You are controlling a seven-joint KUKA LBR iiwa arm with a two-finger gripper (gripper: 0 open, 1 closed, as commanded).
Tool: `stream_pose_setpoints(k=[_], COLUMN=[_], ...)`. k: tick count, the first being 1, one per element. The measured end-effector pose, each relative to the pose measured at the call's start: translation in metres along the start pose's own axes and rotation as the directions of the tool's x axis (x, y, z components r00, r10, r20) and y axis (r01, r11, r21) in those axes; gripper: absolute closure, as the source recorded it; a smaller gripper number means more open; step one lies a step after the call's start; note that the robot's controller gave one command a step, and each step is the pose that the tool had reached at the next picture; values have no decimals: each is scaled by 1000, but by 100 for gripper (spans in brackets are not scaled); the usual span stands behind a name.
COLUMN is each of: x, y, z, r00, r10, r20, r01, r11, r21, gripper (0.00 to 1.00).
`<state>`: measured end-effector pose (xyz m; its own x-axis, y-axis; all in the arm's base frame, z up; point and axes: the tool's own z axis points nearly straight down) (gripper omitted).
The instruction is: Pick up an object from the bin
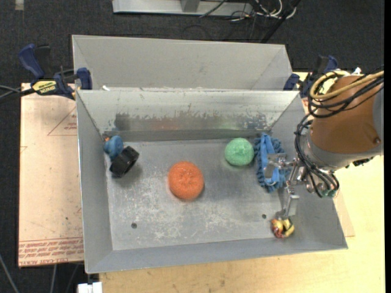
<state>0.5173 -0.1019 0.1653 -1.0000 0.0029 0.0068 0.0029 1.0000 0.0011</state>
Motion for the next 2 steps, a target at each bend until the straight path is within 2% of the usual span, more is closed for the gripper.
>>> stream_pose_setpoints(k=[1, 2], x=[-2, 10], y=[0, 39], z=[-4, 13], r00=[1000, 999], r10=[-2, -51], r20=[7, 8], r01=[2, 51], r11=[1000, 999], r21=[1, 3], gripper=[0, 0])
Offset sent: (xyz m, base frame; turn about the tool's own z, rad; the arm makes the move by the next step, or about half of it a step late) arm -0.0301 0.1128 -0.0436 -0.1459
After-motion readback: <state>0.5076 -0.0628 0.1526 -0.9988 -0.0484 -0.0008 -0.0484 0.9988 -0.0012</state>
